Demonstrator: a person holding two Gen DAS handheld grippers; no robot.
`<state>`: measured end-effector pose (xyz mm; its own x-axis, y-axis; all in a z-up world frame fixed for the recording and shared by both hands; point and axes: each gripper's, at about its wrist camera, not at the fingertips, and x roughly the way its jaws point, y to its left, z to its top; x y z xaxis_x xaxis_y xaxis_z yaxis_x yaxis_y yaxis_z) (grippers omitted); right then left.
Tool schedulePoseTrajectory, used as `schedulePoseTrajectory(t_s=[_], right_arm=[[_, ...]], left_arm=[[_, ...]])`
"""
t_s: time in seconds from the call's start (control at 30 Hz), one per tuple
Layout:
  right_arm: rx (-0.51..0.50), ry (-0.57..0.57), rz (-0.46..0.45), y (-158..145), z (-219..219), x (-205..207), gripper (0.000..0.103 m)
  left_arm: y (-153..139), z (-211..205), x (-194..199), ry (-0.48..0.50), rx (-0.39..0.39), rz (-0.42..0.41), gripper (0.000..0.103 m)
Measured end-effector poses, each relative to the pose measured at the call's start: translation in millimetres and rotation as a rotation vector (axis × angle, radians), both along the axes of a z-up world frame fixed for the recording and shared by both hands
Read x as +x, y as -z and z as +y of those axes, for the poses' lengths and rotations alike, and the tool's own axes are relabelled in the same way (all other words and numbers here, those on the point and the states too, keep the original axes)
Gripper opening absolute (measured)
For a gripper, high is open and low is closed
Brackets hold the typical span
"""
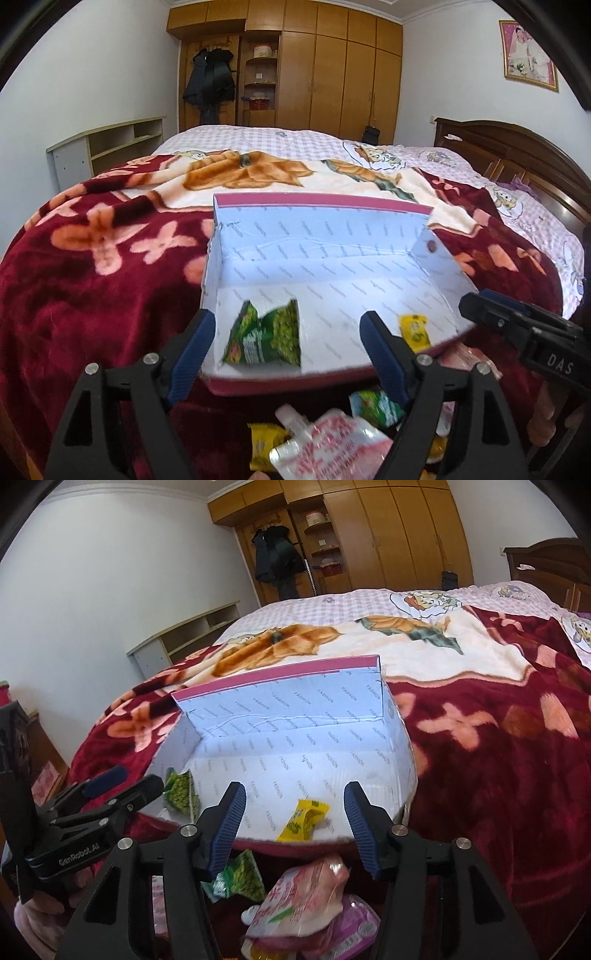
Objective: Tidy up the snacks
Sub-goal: 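Reach the left tool to the pink peach jelly pouch and close on it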
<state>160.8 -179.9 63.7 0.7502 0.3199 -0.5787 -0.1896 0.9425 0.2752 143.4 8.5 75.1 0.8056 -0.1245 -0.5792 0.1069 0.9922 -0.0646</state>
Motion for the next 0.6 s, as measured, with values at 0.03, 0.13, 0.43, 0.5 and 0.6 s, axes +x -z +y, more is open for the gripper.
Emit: schedulePoseTrajectory(t_s=[0.03,0.13,0.43,0.5,0.6], right_arm=[[0.004,0.002,-0.001,-0.6,-0.5,-2.9,0.057],[0.009,0.007,-0.004,-1.6,-3.2,-12.7,0.057],[0.033,0.041,0.001,0.1,-12.3,-41.6,0.058],[0.05,0.047,0.01,1.7,-15.1,-47.6,0.058],[0.07,0.053,0.019,5.3,-18.1,-55.3,0.058]], left_arm=[[-0.2,-0.2,-4.3,0.0,-0.002,0.001,0.084],[0.7,-1.8,-14.0,0.001,-0.01,0.005,0.085],[7.2,-13.2,-39.2,0.034,-0.016,0.034,0.085],[11.7,-17.5,-42.0,0.055,-0.007,0.054,0.085],[17.3,-23.3,-49.4,0.058,0.016,0.059,0.085]])
